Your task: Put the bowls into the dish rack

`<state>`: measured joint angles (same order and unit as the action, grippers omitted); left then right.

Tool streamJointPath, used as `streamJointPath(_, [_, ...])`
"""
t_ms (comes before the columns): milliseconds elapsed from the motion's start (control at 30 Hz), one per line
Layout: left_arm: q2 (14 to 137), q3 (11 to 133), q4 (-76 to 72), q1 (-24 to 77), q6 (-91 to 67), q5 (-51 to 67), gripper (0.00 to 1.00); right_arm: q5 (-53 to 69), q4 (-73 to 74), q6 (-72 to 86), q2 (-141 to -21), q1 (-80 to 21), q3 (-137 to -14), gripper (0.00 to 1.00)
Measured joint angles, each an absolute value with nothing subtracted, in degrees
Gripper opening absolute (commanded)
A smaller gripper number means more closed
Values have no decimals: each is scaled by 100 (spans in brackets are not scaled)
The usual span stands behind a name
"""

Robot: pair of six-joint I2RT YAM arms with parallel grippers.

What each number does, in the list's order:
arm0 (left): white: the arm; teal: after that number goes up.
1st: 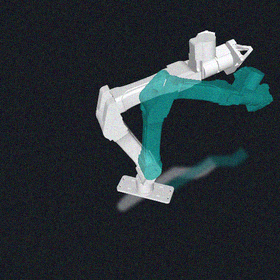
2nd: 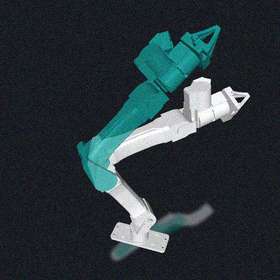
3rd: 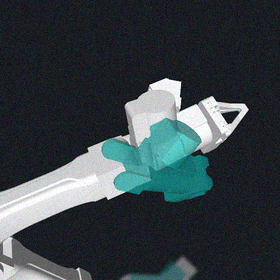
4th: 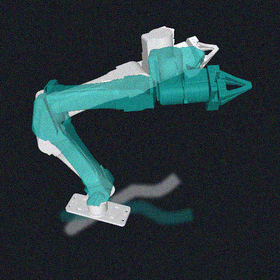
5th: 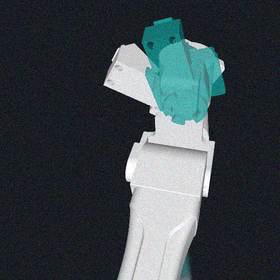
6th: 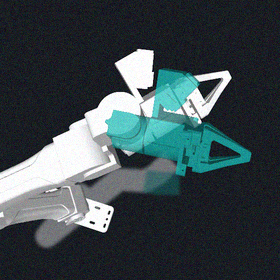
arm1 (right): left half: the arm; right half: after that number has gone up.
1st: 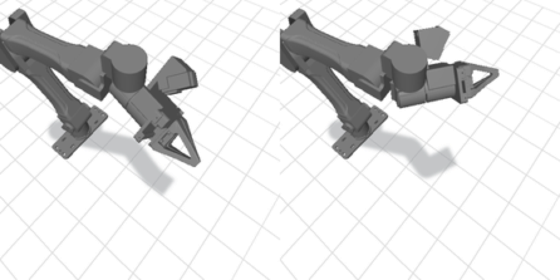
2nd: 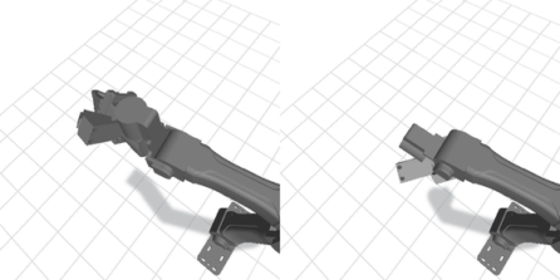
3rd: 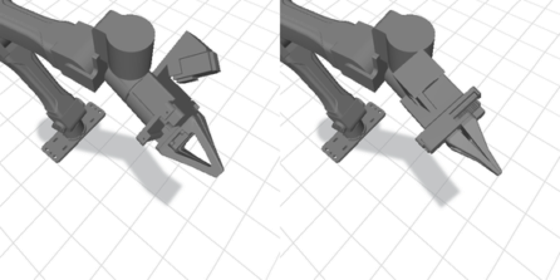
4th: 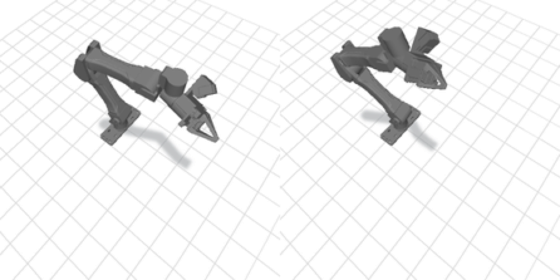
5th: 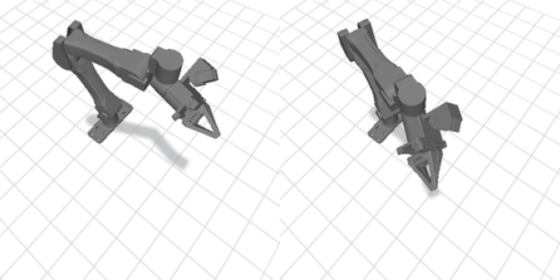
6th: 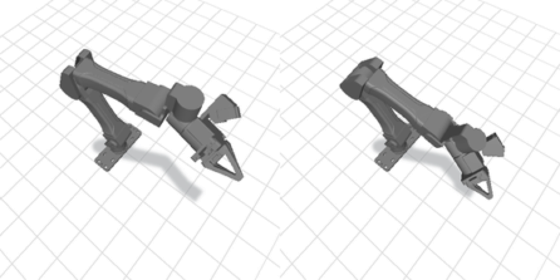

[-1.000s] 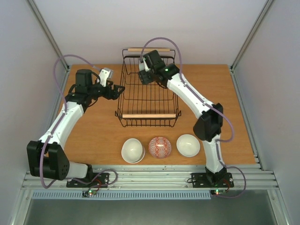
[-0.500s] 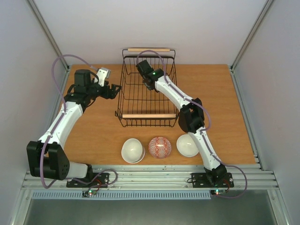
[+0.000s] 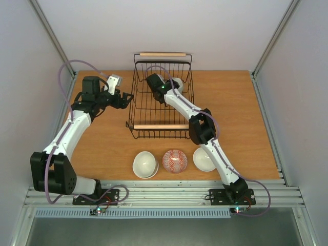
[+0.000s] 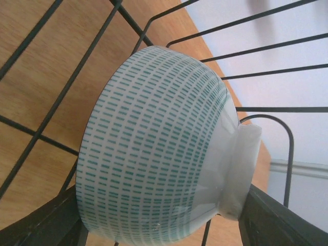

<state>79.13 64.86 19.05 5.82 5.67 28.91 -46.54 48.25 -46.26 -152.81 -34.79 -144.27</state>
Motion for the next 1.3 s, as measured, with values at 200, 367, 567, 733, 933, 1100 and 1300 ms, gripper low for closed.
streamJointPath(200, [7999,6486,1907,582,565,2945,85,-5048,4674,-5015,-15454,-3463,-14427,55])
streamJointPath(367, [8001,6486,1905,582,565,2976,85,-5048,4755,-5026,-15467,-3439,-14442,86])
streamJointPath(567, [8003,6486,1905,582,567,2982,85,-4410,5172,-4600,-15342,-3433,-14422,98])
streamJointPath(733, [8003,6486,1903,582,567,2985,85,-3293,5266,-4139,-14560,-3413,-13882,99])
streamJointPath(933, [8003,6486,1905,582,567,3011,85,-2342,4781,-3649,-12801,-3420,-12582,97])
streamJointPath(1100, [8003,6486,1903,582,569,3052,85,-2222,4429,-3122,-11148,-3428,-11415,93])
streamJointPath(1300, [8003,6486,1905,582,565,3124,85,-2414,4587,-2130,-9133,-3430,-9509,86])
